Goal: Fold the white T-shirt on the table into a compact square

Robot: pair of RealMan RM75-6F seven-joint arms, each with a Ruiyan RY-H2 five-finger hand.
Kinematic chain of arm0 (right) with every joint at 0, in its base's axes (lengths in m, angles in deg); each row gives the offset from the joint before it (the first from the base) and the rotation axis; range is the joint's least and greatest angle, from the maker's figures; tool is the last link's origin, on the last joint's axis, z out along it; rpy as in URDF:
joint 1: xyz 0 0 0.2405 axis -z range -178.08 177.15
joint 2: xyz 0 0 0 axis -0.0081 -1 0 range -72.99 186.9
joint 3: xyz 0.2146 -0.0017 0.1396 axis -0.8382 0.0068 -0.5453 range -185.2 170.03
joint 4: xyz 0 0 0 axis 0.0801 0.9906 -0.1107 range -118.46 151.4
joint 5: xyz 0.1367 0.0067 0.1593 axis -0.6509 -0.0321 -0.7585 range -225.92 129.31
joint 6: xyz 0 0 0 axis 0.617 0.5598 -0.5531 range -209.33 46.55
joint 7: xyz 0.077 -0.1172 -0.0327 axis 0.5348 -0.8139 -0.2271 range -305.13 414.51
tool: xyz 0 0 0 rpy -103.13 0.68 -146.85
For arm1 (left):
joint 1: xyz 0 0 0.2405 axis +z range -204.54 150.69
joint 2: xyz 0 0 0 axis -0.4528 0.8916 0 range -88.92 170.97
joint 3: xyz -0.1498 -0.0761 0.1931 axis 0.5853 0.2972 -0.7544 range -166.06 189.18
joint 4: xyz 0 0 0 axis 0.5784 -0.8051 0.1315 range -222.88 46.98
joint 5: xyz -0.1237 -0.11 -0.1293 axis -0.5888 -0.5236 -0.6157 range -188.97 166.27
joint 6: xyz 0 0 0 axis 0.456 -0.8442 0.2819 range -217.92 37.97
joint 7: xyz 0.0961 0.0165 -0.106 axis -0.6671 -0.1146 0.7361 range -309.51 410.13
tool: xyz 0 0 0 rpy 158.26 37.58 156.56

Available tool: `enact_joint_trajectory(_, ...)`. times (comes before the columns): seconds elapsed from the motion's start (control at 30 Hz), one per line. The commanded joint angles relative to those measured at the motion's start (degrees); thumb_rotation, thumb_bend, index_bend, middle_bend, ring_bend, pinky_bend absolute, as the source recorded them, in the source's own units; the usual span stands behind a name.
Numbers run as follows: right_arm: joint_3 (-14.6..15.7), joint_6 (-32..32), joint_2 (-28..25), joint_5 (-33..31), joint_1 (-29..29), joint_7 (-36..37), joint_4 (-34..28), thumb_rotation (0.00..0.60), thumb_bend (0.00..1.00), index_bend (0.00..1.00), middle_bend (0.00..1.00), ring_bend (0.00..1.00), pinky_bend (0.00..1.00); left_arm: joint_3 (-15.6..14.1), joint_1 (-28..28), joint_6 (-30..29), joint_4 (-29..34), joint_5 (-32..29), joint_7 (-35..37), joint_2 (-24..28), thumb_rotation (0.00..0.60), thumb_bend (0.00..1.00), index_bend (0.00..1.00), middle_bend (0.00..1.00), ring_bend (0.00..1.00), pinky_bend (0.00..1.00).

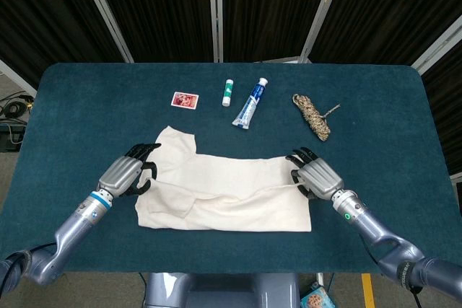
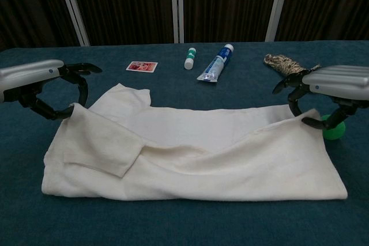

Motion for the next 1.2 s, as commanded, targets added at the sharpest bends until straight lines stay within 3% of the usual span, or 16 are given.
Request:
enact_joint_trajectory(0.03,-1.51,-1.78,1.20,-2.16,-1.33,0.23,2.04,0.600,0.45,0.70,0.13,0.00,0.00,1.39,-0.97,1.19,-0.79,-1.72,-0.59,-0.58,0.600,0.58,0.83,0.00,0.00,0.00)
enact_joint_trajectory(0.77,-3.52,-7.14,7.36,-7.47,-5.00,4.22,15.25,0.600,0.45,0.70,0.13,0.00,0.00,5.64,-4.16,6.60,-9.57,-8.83,0.84,-4.70,0.600,0.60,0.83,0.00,0.00,0.00)
enact_joint_trajectory(1.2,-3.76,-8.26,9.47,-8.09,-6.34,6.58,19.28,0.600,0.45,0.70,0.12,0.00,0.00,7.29,-6.29,9.39,-12.18,-11.55,-0.47,-5.40,0.600,0.60,0.83,0.00,0.00,0.00)
